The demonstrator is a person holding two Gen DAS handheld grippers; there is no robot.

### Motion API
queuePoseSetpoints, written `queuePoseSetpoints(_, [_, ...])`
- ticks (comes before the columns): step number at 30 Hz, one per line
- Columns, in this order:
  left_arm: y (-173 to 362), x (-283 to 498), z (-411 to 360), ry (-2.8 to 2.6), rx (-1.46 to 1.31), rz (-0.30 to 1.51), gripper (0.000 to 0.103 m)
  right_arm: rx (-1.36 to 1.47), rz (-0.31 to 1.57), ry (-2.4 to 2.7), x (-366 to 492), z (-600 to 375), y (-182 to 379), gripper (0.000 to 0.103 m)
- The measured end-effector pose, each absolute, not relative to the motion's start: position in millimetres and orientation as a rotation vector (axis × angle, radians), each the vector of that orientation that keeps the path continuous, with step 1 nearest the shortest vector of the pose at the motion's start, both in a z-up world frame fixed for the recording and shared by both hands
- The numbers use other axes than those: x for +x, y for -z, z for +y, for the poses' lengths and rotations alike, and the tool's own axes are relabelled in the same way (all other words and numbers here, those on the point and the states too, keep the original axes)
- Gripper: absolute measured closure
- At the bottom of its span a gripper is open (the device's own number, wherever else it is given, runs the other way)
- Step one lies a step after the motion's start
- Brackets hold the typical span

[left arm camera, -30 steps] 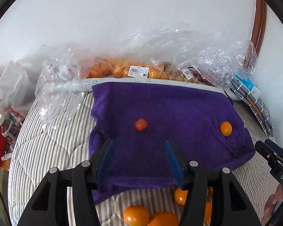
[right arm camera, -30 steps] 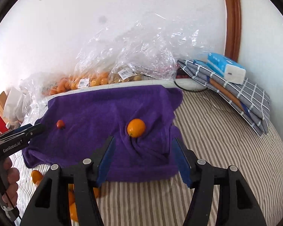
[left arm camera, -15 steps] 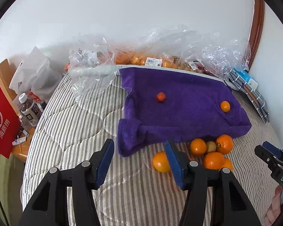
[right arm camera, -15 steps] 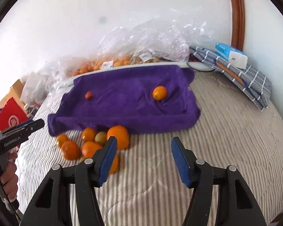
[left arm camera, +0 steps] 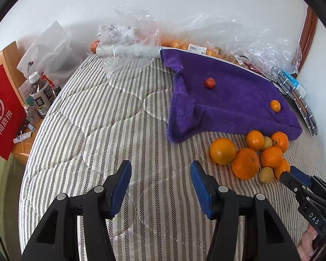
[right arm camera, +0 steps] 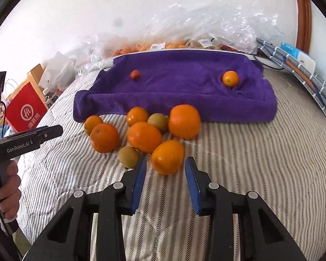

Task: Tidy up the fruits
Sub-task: 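Grasp an orange with the right gripper while the left gripper grasps a large orange, then carry both held oranges up onto the purple towel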

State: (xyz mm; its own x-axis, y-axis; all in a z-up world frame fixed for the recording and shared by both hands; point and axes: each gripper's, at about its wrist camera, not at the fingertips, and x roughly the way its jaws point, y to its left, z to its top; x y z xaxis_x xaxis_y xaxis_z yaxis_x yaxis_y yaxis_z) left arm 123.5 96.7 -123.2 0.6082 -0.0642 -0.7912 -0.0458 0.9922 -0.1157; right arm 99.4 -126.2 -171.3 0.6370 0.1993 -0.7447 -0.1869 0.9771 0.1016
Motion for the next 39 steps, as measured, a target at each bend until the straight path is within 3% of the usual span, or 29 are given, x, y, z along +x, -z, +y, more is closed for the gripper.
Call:
queuePoseSetpoints(3, [125, 126, 97, 0.038, -0.150, 0.905, 0.049, 0.003, 0.867, -0.196, 108, -123, 177, 0.066])
queuePoseSetpoints(5, [126, 128, 94, 0.064, -0.154, 0.906, 0.049, 0.012, 0.874, -0.181, 112, -125, 180, 0.071])
queuePoseSetpoints(20, [132, 162, 54, 0.193, -0.227, 0.908, 0.050, -0.002, 0.822, -0.059, 94, -187, 179, 0.071])
queuePoseSetpoints(22, [136, 166, 54, 0.202, -0.249, 0.928, 0.065, 0.001, 0.820, -0.048, 93, -192, 181, 0.071])
queuePoseSetpoints(24, [139, 169, 55, 0.229, -0.294, 0.940, 0.070, 0.019, 0.814, -0.055, 92, -194, 179, 0.071])
queuePoseSetpoints(39, [141, 151, 65, 0.150, -0.190, 0.900, 0.069, 0.032, 0.823, -0.075, 93, -194, 182, 0.071])
